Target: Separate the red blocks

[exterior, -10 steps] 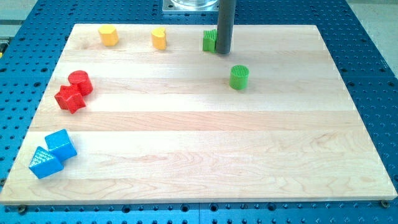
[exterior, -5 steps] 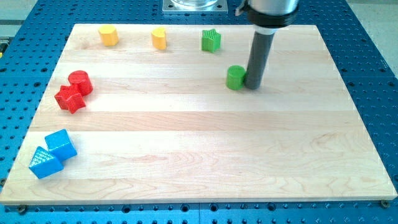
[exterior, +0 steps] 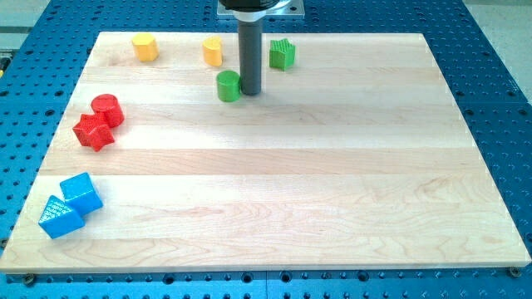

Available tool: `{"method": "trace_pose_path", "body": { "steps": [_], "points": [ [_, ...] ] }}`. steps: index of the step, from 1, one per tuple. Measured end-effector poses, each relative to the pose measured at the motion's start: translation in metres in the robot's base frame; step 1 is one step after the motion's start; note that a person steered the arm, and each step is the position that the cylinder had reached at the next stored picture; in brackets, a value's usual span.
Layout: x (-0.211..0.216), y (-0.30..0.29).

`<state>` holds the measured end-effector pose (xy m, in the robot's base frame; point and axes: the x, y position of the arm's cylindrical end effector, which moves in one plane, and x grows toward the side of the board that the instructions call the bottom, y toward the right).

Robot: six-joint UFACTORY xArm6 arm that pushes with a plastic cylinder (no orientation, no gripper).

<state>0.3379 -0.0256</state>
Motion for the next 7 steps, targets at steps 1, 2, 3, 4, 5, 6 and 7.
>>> {"method": "trace_pose_path", "body": {
  "steps": [1,2,3,4,5,6,7],
  "points": [
    [0.014,0.006],
    [0.047,0.021],
    [0.109,-0.012],
    [0.118,-0.048],
    [0.155,-0.117],
    [0.157,-0.183],
    [0.147,-0.219]
  ]
}}
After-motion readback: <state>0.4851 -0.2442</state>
